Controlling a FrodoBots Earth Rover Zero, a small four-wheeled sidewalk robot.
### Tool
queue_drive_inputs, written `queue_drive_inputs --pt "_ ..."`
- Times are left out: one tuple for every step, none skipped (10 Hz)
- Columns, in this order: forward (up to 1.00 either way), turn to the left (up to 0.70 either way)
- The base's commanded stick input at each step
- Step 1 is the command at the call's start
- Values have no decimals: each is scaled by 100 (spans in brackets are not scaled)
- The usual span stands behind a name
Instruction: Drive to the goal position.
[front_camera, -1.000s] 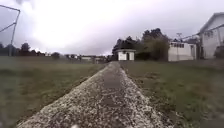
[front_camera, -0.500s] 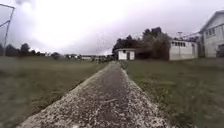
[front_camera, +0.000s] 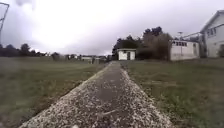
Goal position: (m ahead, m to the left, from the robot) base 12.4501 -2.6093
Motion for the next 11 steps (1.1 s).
queue_drive_inputs --pt "70 0" --pt "70 0" --pt "70 0" --pt "70 0" --pt "70 0" --pt "70 0" --pt "70 0" --pt "70 0" --pt "70 0" --pt "70 0" --pt "70 0"
